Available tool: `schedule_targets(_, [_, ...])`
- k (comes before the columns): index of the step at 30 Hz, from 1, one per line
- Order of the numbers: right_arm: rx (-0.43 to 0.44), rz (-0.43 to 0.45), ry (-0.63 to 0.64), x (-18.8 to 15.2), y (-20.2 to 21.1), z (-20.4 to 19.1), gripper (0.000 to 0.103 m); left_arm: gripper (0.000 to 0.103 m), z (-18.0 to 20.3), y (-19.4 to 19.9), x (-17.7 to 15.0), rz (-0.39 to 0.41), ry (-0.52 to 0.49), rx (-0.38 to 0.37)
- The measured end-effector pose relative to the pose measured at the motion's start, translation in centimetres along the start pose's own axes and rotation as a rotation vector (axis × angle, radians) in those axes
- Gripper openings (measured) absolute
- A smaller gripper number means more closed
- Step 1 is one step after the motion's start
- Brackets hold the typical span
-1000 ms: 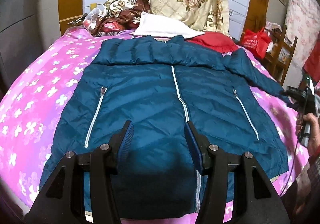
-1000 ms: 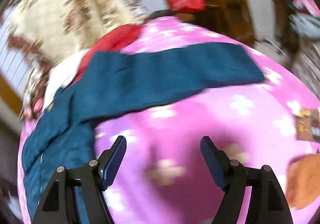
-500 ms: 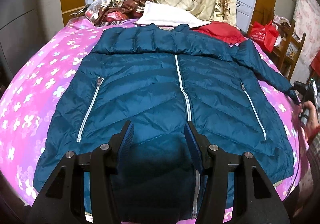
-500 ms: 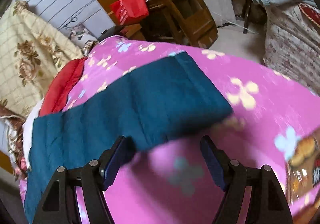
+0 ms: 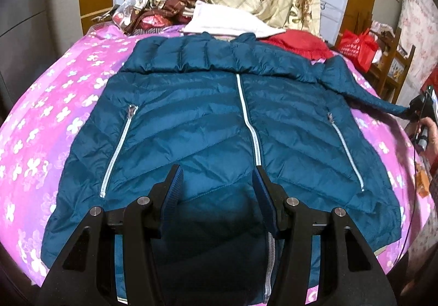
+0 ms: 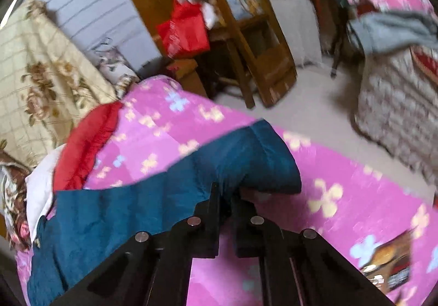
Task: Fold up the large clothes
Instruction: 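Fold the sleeve over the jacket front with the right tool and release, then move both tools to the jacket hem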
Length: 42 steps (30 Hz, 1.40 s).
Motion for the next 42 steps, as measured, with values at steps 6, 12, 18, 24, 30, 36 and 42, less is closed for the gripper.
schedule_targets(6, [0.074, 0.133, 0.240, 0.3, 8.4, -9.3, 0.005, 0.052, -1.9, 2.3, -0.2, 0.050, 0.035, 0.019])
schedule_targets(12, [0.263, 0.176, 0.464, -4.9, 16.4, -21.9, 0.005, 0.052, -5.6, 4.3, -0.6, 0.108, 0.089, 0.083])
schedule_targets(18, [0.430, 0.134, 0.680, -15.1, 21.5, -33.9, 0.005, 0.052, -10.5, 4.6, -1.6, 0.134, 0.189, 0.138])
schedule_targets(24, [0.544, 0.021, 0.855, -27.6, 22.2, -42.3, 0.005, 0.052, -14.5, 4.6, -2.7, 0.156, 0.282, 0.178])
schedule_targets(30, [0.552, -0.089, 1.042, -41.1, 19.6, -48.3, 0.005, 0.052, -17.2, 4.4, -3.9, 0.179, 0.314, 0.254])
schedule_targets(36, [0.451, -0.163, 1.127, -49.3, 13.6, -50.2, 0.005, 0.052, -19.0, 3.2, -4.7, 0.157, 0.339, 0.243])
schedule_targets(42, [0.396, -0.199, 1.141, -52.0, 10.0, -49.6, 0.005, 0.052, -20.2, 2.2, -5.1, 0.133, 0.362, 0.244])
Point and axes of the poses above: each gripper's, at about its wrist camera, not at the fingertips, and y roughly against the way its jaws point, z to its right, x to its top, the point moved 2 cm from there along -y, roughly the way its jaws point, and after that the axes turned 9 degrees about -y, right-handed, at the moved point
